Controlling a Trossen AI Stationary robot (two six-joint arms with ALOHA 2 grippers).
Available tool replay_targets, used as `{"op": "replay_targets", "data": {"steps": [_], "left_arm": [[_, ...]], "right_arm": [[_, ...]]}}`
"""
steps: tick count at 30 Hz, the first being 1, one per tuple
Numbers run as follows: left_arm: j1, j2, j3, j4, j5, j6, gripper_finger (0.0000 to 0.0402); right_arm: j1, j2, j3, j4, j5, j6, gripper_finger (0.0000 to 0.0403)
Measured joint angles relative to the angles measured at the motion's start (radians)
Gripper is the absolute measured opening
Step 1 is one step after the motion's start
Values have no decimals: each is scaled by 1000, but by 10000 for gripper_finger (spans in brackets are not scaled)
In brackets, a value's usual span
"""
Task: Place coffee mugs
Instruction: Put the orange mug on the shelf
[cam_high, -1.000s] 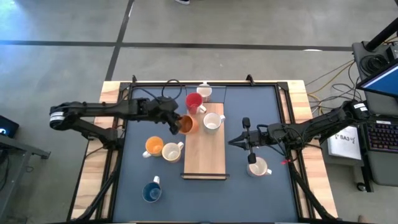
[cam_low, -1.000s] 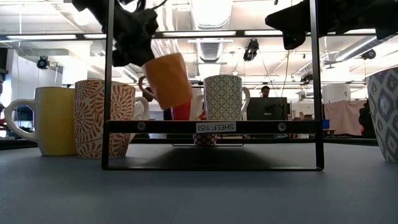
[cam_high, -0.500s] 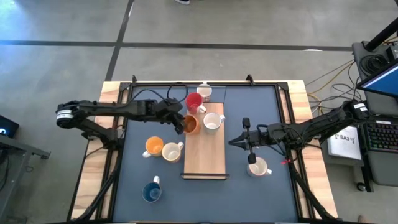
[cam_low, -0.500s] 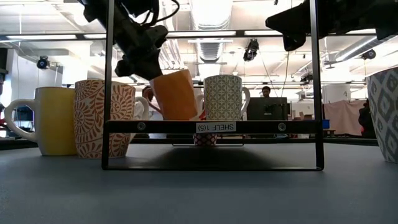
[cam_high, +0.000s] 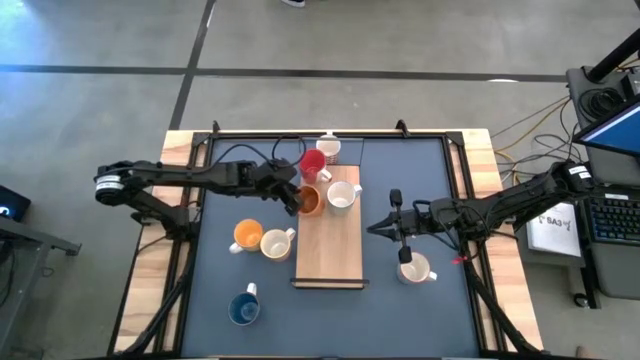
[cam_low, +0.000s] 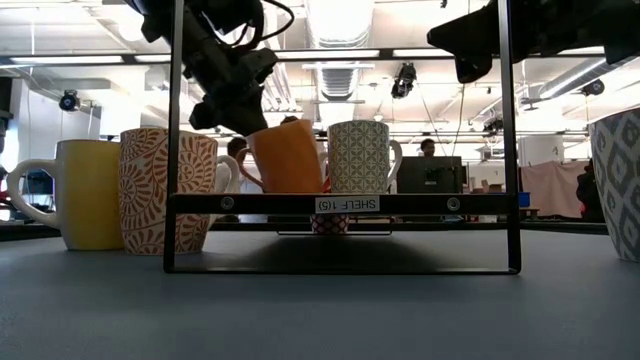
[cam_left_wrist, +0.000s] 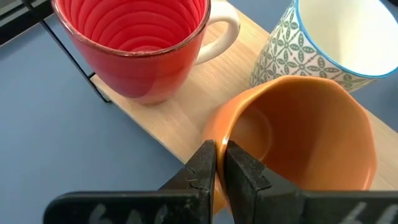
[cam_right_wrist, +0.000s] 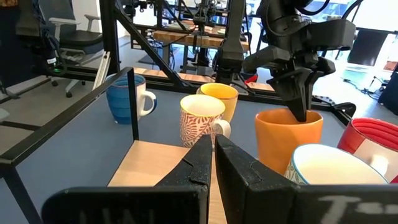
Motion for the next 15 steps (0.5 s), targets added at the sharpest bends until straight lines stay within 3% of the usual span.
{"op": "replay_targets", "data": {"steps": [8, 15], "left_arm": [[0, 0, 0, 4, 1, -4, 11], [0, 0, 1, 14, 1, -13, 39]], "right_arm": [[0, 0, 0, 0, 0, 0, 11], [0, 0, 0, -1, 0, 1, 11]]}}
